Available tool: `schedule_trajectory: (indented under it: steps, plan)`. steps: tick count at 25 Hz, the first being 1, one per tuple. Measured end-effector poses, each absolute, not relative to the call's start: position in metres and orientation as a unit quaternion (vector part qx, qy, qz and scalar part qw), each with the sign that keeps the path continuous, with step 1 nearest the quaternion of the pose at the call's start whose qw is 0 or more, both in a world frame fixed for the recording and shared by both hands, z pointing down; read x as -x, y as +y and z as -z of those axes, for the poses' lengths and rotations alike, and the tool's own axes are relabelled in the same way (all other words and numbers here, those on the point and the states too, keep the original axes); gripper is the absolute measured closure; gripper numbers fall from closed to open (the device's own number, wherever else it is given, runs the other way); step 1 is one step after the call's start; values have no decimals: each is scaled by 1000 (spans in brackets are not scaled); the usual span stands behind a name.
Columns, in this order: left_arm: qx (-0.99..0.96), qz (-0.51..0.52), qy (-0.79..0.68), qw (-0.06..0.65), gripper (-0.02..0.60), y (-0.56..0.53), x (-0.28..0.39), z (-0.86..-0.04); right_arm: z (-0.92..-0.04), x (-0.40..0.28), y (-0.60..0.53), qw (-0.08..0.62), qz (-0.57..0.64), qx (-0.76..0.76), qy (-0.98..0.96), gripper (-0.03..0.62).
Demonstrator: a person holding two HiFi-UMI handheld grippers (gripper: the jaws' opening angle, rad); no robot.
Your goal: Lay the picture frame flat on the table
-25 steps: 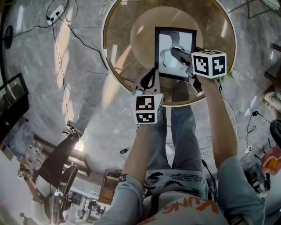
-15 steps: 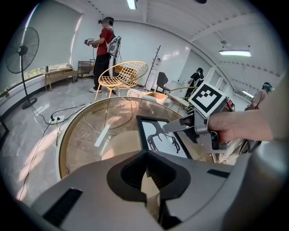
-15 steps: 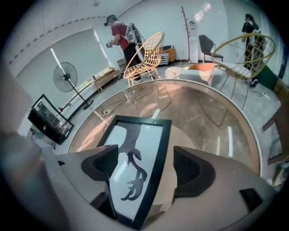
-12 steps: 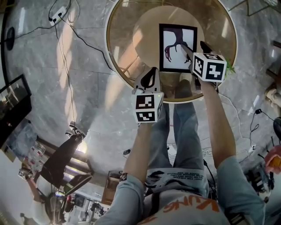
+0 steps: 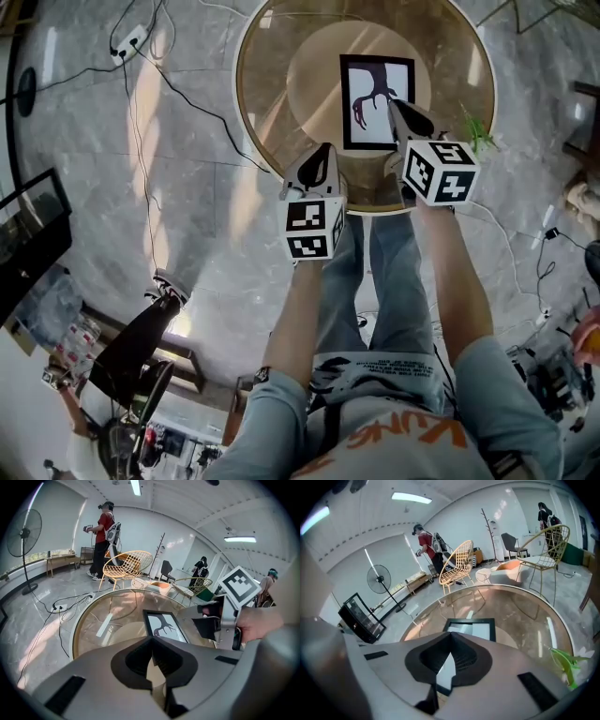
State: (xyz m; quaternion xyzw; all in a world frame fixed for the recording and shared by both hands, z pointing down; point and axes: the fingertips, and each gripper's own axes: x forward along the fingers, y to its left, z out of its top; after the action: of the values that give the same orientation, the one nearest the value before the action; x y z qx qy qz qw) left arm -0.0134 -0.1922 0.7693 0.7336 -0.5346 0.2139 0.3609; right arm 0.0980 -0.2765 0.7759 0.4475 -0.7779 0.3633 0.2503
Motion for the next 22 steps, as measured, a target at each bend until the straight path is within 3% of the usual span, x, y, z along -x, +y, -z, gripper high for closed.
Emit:
schedule_trajectory:
  steps: [7, 22]
  plan:
    - [-736, -182, -547, 355, 560, -204, 24, -713, -688, -69, -255, 172, -374, -411, -813, 599]
    - [-747, -97, -593, 284, 560, -233, 63, -523, -518, -35, -267, 173, -268, -430, -844, 599]
